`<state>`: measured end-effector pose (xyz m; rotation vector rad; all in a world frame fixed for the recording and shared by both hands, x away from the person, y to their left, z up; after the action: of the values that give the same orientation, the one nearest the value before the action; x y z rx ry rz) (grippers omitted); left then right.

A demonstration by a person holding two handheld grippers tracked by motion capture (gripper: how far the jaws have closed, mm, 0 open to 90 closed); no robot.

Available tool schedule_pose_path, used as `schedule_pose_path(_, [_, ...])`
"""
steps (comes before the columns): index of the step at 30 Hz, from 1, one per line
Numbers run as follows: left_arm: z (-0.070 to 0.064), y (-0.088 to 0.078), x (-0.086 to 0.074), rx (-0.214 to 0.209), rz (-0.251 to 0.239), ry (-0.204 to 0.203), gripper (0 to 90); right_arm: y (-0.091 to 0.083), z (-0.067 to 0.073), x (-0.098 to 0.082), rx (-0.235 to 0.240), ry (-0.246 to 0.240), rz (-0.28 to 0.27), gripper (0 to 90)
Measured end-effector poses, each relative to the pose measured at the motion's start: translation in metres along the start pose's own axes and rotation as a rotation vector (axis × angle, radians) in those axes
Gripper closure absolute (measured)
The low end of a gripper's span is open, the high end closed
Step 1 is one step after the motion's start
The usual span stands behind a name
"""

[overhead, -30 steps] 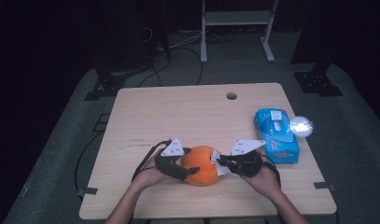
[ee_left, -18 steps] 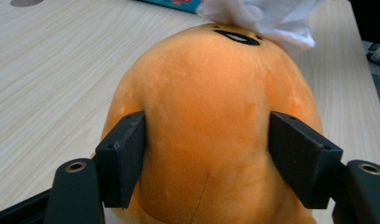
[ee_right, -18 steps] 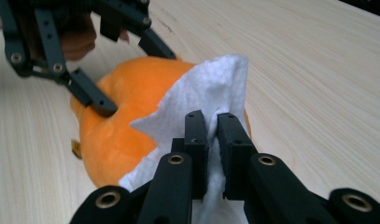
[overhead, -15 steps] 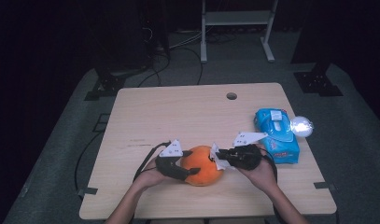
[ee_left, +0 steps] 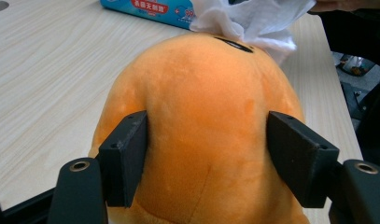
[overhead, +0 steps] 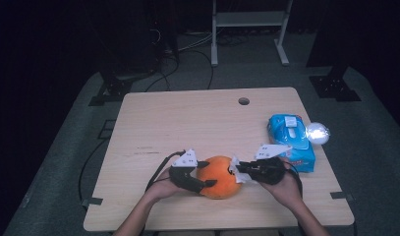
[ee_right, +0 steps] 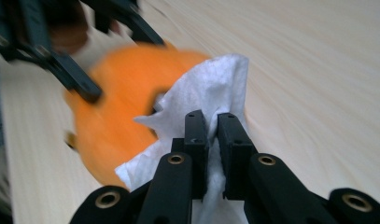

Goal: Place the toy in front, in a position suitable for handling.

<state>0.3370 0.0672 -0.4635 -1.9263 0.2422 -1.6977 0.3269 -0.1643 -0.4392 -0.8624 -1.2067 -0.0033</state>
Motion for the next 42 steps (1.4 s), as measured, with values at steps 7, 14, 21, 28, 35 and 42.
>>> schedule_pose_path(7, [0.005, 0.001, -0.001, 0.029, -0.006, -0.037, 30.7, -0.008, 0.014, 0.001, 0.034, -0.002, -0.028, 82.6])
schedule_pose_path(14, [0.007, -0.002, -0.003, 0.024, -0.009, -0.058, 30.9, 0.005, 0.035, 0.012, 0.038, -0.104, -0.018, 82.5])
schedule_pose_path(21, [0.007, 0.001, -0.002, 0.038, -0.003, -0.056, 29.1, -0.001, 0.005, -0.004, -0.036, -0.01, -0.014, 82.7])
schedule_pose_path(28, [0.003, 0.0, -0.001, 0.039, 0.003, -0.022, 30.0, 0.004, 0.02, 0.006, -0.001, -0.054, -0.036, 82.4])
schedule_pose_path(35, [-0.006, 0.003, 0.003, 0.051, 0.041, 0.071, 29.2, 0.002, 0.0, 0.0, -0.042, 0.038, -0.043, 82.5])
schedule_pose_path(42, [-0.009, 0.003, 0.002, 0.056, 0.041, 0.092, 28.1, 0.005, 0.022, 0.01, 0.013, -0.013, -0.07, 82.2])
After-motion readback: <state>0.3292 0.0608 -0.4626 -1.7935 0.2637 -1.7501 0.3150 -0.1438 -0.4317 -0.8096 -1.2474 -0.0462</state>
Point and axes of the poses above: each handheld gripper's, and its own axes: y roughly forward along the jaws, x roughly out of its top, z roughly to its left, the point moved 4 cm from there along y, roughly forward along the jaws, and after that the axes turned 1 degree about y, right-handed, at the moved point
